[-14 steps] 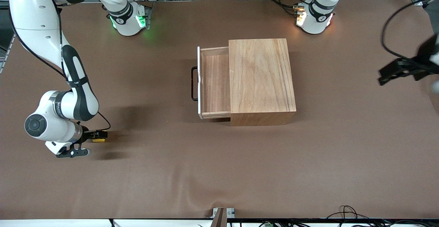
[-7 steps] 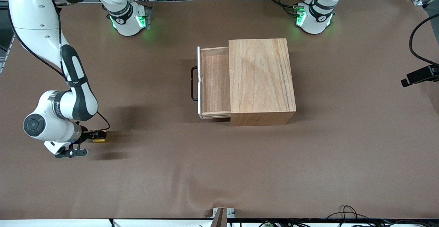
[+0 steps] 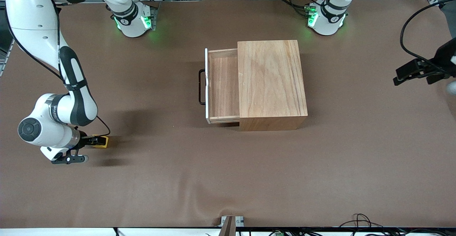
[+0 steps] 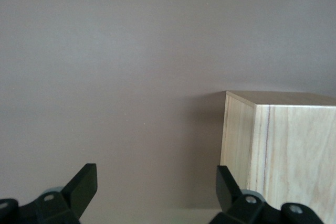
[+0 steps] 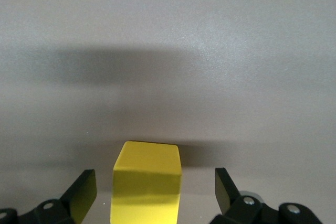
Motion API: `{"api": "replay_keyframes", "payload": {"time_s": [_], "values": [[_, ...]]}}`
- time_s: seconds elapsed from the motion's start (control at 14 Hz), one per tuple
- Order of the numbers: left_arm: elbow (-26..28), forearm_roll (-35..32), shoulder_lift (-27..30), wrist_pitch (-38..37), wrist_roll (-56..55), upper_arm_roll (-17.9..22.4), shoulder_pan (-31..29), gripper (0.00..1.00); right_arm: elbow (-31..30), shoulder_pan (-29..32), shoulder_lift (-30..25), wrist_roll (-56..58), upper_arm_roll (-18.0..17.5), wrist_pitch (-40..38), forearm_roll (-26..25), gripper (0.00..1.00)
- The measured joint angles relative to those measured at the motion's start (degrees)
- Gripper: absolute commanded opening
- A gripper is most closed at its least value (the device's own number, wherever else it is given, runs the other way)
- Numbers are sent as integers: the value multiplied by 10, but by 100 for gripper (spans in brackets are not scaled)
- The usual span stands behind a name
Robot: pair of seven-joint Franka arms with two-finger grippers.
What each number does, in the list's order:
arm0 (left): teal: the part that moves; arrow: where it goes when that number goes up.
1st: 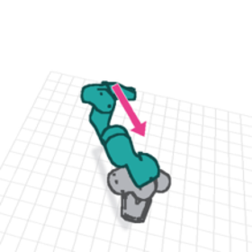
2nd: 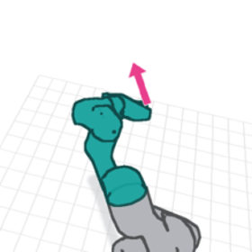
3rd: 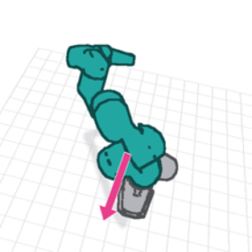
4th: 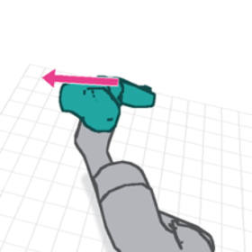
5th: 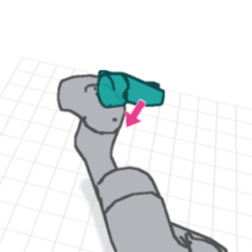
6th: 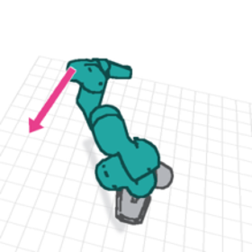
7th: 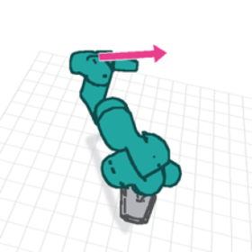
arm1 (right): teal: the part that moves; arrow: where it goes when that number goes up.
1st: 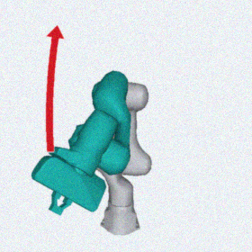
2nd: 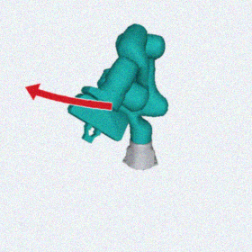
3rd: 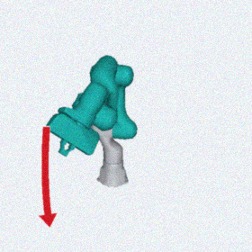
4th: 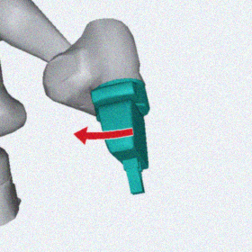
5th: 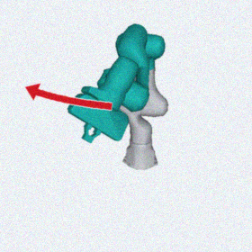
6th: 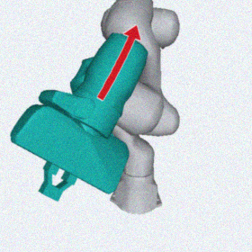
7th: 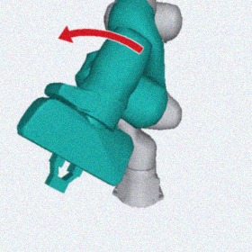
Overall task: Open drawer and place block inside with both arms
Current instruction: 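Grasp the yellow cube with the right gripper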
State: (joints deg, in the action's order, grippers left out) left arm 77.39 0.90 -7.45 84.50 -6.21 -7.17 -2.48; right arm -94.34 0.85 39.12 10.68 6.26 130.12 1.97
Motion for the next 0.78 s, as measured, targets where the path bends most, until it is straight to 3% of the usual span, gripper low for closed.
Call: {"api": "replay_keyframes", "payload": {"time_s": [0.36, 0.78], "values": [[119, 0, 89, 44, 0, -17, 0, 100, -2, 1, 0, -49, 0, -51, 1, 100], [148, 0, 126, 32, 0, -16, -1, 100, -4, 0, 1, -82, -2, -63, 1, 100]]}}
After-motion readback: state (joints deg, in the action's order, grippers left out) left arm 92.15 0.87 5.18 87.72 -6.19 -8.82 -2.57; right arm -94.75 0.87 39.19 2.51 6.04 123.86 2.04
